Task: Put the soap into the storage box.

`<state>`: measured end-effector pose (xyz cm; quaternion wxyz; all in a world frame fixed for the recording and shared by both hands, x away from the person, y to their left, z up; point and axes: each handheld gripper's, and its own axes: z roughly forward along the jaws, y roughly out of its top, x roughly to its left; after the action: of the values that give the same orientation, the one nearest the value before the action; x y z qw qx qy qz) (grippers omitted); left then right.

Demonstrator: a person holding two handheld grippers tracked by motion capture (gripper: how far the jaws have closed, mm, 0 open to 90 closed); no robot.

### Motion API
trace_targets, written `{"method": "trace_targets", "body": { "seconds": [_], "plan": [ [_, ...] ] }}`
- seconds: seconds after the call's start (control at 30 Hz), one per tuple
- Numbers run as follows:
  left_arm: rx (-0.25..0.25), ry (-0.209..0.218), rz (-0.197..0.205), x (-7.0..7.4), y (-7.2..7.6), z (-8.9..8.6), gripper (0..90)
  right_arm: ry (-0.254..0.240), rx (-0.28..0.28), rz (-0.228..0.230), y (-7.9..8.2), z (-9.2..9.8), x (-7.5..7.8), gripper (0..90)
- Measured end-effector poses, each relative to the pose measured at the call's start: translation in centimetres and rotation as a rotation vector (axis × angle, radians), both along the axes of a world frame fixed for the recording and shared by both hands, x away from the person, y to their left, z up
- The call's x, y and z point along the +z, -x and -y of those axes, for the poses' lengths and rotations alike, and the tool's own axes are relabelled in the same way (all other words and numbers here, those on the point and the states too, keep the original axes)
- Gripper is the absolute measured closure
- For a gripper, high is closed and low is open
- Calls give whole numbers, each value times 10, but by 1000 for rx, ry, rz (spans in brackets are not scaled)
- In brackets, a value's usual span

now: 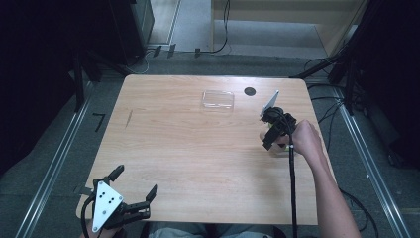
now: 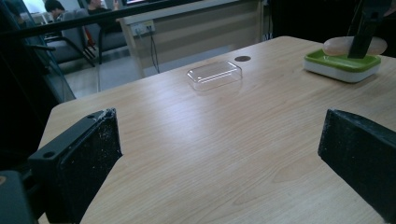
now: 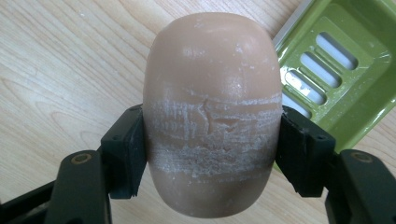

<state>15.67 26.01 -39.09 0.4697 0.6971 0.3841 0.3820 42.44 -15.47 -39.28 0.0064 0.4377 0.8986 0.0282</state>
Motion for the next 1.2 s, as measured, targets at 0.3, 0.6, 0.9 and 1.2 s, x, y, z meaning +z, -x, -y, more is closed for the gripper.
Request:
{"method": "trace_targets", "body": {
  "seconds": [0.3, 0.6, 0.9, 1.2],
  "plan": [
    [2, 3, 0, 0, 1, -1, 0, 0, -29, 7, -6, 5, -2, 337],
    [2, 2, 1, 0, 1, -1, 0, -8, -53, 15, -11, 10, -3, 337],
    [3, 2, 1, 0, 1, -1, 0, -11, -83, 29, -15, 18, -5, 337],
    [2, 3, 1, 0, 1, -1, 0, -29, -143, 50, -22, 30, -10, 337]
  ]
}}
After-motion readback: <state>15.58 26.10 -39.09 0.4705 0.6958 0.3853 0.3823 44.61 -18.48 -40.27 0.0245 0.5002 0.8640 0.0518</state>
